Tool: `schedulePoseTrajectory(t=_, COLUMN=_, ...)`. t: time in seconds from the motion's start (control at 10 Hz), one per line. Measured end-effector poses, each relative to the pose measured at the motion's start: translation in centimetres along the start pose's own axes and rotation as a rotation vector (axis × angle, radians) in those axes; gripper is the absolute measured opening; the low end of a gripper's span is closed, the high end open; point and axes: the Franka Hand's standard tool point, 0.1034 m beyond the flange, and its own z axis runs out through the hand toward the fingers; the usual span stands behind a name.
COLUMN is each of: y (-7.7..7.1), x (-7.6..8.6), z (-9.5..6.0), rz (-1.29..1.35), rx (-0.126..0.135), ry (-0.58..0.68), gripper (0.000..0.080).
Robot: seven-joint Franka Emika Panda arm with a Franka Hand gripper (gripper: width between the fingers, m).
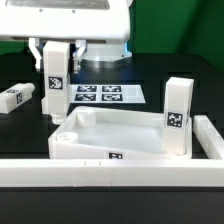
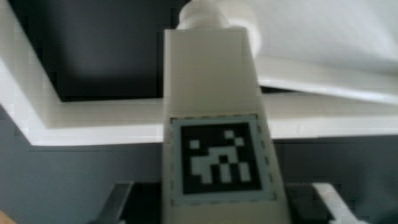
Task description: Assemble desk
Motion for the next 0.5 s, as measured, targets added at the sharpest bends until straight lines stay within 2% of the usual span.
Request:
schedulePoseTrajectory(t=0.3, y=0.2, x=-0.2, z=0.1, rz=0.000, rx=-0.002, ry=-0.003, gripper=0.0291)
schedulePoseTrajectory(t=0.5, y=0.5, x=1.3, z=0.2, rz=-0.004, rx=0.012, ry=0.010, gripper=0.0291)
